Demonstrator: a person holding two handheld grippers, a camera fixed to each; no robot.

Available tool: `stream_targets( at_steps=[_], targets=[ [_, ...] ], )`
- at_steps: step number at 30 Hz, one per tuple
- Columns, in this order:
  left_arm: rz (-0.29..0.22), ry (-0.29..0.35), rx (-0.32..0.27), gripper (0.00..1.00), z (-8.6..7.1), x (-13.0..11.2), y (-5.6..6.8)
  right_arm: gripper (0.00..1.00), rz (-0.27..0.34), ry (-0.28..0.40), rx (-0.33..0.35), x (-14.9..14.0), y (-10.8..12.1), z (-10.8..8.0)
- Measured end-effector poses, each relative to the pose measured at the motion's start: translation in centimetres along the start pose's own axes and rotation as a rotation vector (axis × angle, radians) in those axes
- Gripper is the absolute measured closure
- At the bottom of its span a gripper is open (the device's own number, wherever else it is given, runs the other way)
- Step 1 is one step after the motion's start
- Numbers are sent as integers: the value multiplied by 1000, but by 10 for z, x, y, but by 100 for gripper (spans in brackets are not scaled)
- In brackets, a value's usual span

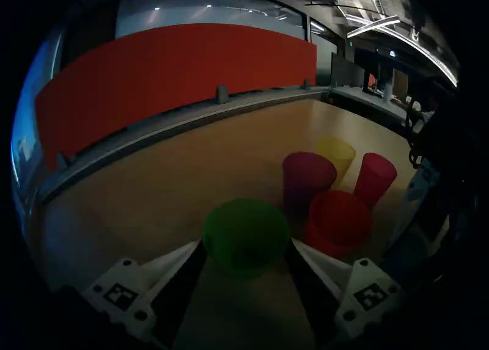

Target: Pour water

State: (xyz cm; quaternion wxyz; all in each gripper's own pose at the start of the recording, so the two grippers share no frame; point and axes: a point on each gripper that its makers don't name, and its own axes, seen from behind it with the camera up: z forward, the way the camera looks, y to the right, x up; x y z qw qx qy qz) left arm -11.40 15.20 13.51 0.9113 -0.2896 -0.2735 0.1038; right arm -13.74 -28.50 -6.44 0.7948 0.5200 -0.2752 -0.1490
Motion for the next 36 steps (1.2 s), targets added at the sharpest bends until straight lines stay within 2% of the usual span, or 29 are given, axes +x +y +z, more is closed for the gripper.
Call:
stream_targets(
  at_steps=[8,15,24,36],
  targets=[
    [-8,10,-12,15,-3,2,1,8,0,0,2,-1,-1,0],
    [5,34,-10,14,-14,10,-1,8,-1,7,-1,2,-3,-3],
    [22,55,-5,14,-34,13,1,8,-8,38,-17,13,-5,-11],
    [34,89,-9,15,-69,18,4,9,-5,81,-49,25,-8,-31]
  ],
)
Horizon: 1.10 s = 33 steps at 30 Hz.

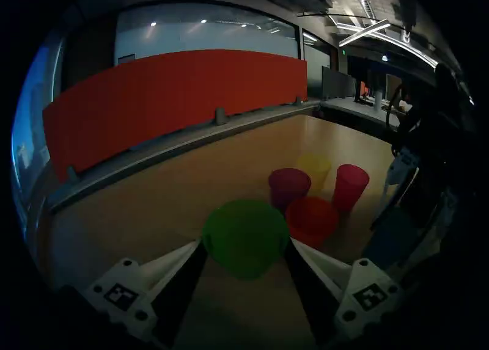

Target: Pour water

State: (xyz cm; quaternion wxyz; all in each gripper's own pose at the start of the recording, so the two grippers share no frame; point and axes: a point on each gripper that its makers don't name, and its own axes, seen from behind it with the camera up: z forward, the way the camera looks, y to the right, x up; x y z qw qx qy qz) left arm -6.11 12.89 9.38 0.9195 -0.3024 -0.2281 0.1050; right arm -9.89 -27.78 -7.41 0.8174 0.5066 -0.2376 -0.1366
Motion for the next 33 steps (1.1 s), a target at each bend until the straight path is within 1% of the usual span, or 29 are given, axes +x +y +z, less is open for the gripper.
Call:
stream_targets(
  at_steps=[9,18,21,28,33],
  targets=[
    [-4,24,-22,15,-22,3,11,9,36,66,-28,20,4,-15],
    [24,48,-40,15,-41,4,26,8,40,117,-62,34,10,-32],
    [30,71,-47,14,-49,9,31,8,45,134,-71,38,11,-36],
    [23,146,-59,14,-70,26,41,8,51,186,-95,51,11,-49],
    [19,192,-59,14,-82,39,45,8,58,229,-113,62,12,-57]
  ],
)
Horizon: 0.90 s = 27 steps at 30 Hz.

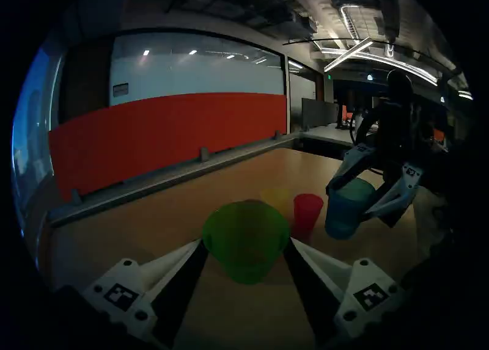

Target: Pour water

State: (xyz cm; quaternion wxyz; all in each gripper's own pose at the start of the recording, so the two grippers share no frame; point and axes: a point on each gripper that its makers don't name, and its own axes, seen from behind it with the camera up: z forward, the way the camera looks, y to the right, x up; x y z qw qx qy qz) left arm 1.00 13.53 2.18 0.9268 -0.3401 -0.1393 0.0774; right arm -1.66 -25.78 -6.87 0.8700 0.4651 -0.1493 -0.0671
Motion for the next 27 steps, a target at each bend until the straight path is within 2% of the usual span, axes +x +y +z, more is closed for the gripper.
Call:
stream_targets(
  at_steps=[14,21,27],
  targets=[
    [-21,96,7,13,-22,26,3,8,5,97,-37,26,6,-8],
    [-7,132,11,13,-28,32,5,8,9,145,-49,35,10,-8],
    [5,164,0,14,-31,40,13,8,-5,166,-59,40,13,-6]
  ],
)
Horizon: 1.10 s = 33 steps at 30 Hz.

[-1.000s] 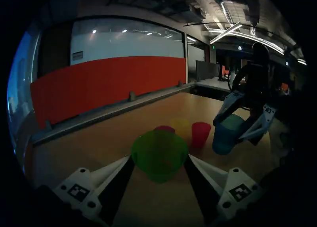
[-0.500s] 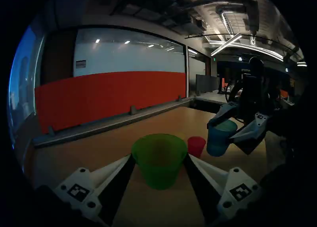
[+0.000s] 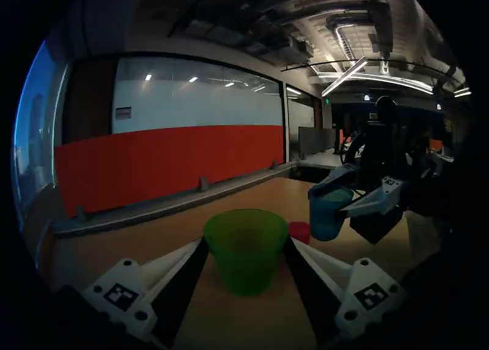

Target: Pour water

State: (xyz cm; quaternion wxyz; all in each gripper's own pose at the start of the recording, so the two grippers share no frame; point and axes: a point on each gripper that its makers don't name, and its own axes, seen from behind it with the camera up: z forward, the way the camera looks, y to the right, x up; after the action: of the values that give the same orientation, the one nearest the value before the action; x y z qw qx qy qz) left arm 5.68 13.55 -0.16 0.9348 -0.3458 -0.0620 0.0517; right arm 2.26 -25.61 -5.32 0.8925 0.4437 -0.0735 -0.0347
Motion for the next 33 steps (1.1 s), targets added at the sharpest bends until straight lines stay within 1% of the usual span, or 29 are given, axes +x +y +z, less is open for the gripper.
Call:
stream_targets(
  at_steps=[5,12,15,24,33],
  targets=[
    [1,10,-15,13,-2,3,8,8,-6,17,-5,4,3,3],
    [18,10,-25,13,-3,1,15,8,-14,42,-3,14,7,7],
    [19,11,-32,13,-4,-1,20,8,-23,51,0,19,9,8],
    [25,17,-49,13,-5,-5,31,8,-59,66,1,36,13,11],
    [29,20,-63,13,-3,-9,41,8,-121,70,1,50,17,13]
  ],
)
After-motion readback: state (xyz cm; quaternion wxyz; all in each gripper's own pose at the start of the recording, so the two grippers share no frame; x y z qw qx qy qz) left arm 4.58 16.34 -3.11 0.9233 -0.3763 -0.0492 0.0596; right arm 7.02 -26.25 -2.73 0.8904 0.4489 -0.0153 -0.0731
